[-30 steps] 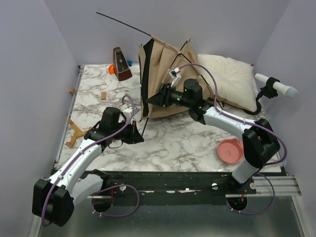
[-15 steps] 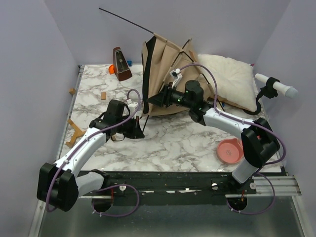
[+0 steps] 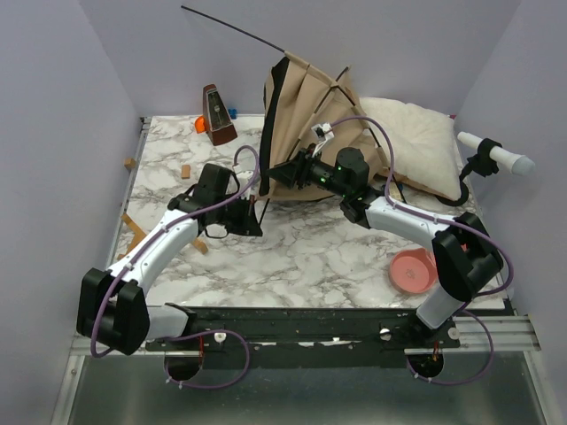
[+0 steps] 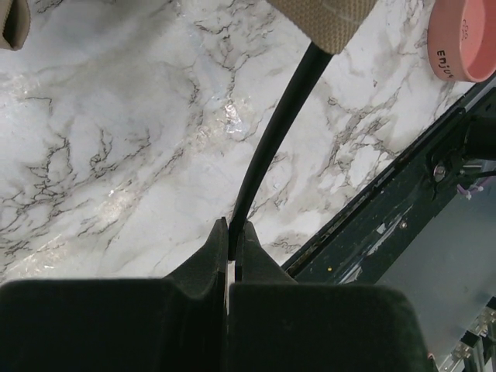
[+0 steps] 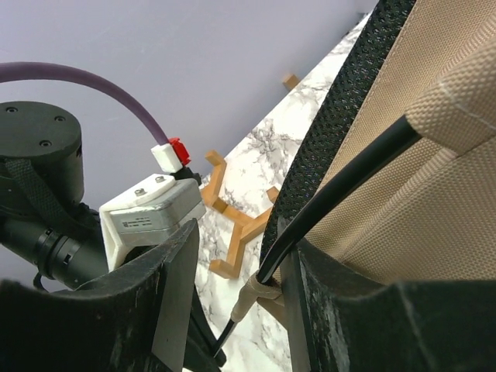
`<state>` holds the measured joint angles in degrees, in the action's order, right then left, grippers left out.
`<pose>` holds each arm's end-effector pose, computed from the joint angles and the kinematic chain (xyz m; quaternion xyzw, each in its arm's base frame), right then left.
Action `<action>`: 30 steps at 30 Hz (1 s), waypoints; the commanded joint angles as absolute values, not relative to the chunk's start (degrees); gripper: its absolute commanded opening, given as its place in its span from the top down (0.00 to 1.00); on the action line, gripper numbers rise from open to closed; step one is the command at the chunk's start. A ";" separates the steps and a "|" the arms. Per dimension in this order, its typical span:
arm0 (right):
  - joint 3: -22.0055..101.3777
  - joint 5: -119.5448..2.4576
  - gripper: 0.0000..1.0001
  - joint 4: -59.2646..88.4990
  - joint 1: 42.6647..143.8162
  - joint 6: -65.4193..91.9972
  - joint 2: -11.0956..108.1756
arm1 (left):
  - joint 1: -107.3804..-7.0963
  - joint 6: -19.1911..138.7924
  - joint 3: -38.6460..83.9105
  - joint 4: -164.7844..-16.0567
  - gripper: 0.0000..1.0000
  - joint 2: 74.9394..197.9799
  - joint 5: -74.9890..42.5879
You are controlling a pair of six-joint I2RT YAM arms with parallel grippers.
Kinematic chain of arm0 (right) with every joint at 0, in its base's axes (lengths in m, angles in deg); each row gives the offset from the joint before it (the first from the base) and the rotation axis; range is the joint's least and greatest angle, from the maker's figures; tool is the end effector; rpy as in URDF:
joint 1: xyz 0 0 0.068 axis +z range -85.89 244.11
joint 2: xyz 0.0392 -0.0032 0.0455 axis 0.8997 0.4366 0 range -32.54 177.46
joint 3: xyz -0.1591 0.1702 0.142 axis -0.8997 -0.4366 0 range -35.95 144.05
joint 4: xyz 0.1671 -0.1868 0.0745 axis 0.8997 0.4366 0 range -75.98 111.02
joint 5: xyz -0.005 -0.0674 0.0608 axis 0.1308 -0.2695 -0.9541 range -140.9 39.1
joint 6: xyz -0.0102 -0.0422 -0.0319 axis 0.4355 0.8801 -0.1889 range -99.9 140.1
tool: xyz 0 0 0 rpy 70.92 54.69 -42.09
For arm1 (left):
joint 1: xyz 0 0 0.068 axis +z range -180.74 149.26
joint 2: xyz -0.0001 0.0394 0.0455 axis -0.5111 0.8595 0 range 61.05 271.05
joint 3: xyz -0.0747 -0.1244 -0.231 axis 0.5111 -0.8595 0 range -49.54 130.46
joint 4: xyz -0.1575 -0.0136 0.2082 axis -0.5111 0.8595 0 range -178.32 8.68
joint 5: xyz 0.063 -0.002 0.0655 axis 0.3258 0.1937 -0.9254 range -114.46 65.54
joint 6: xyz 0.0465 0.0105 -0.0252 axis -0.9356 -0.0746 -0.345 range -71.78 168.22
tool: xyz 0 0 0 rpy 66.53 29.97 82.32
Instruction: Set up the pet tent
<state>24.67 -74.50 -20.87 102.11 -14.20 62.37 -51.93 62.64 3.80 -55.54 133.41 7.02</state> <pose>0.2950 0.2484 0.2893 -0.1674 0.6835 0.5266 0.4770 0.2317 -0.1097 0.2600 0.1423 0.9027 -0.3404 0.2215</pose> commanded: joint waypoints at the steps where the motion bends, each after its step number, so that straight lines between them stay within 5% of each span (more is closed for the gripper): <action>1: 20.48 -87.11 0.47 -8.10 108.11 -14.58 66.30 | -51.39 65.97 13.72 -81.69 1.00 134.44 8.20; 22: 17.72 -86.58 0.45 -5.90 108.68 -12.50 68.45 | -49.33 65.40 24.17 -84.32 1.00 140.51 8.61; 30: 19.70 -74.14 0.34 -2.22 108.59 -13.44 61.66 | -49.28 63.10 21.64 -82.24 1.00 139.86 9.95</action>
<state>23.23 -67.79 -24.26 102.18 -10.92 61.87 -50.68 60.60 14.69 -52.61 143.60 6.02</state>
